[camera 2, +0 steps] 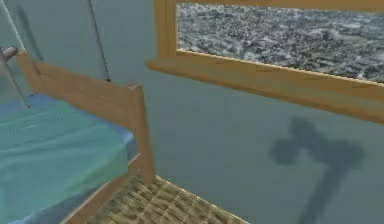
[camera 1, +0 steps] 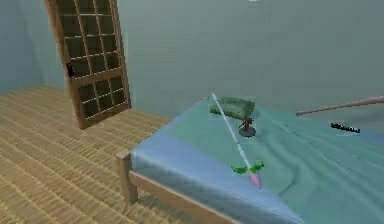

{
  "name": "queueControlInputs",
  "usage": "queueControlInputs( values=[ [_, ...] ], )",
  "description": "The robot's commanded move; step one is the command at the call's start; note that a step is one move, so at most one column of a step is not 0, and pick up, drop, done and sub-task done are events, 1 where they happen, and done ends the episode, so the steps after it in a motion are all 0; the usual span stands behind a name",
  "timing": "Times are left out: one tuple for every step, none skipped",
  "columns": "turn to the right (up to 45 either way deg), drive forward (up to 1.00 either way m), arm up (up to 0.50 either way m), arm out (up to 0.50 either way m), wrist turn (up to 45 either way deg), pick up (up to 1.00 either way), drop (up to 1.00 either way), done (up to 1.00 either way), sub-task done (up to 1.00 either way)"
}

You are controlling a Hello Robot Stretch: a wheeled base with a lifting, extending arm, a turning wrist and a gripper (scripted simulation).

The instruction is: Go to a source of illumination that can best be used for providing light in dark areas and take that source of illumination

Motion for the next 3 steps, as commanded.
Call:
queueControlInputs(
  values=[
    [-45.0, 0.00, 0.00, 0.00, 0.0, 0.00, 0.00, 0.00, 0.00],
    [-45.0, 0.00, 0.00, 0.00, 0.0, 0.00, 0.00, 0.00, 0.00],
    [0.0, 1.00, 0.00, 0.00, 0.0, 0.00, 0.00, 0.00, 0.00]
  ],
)
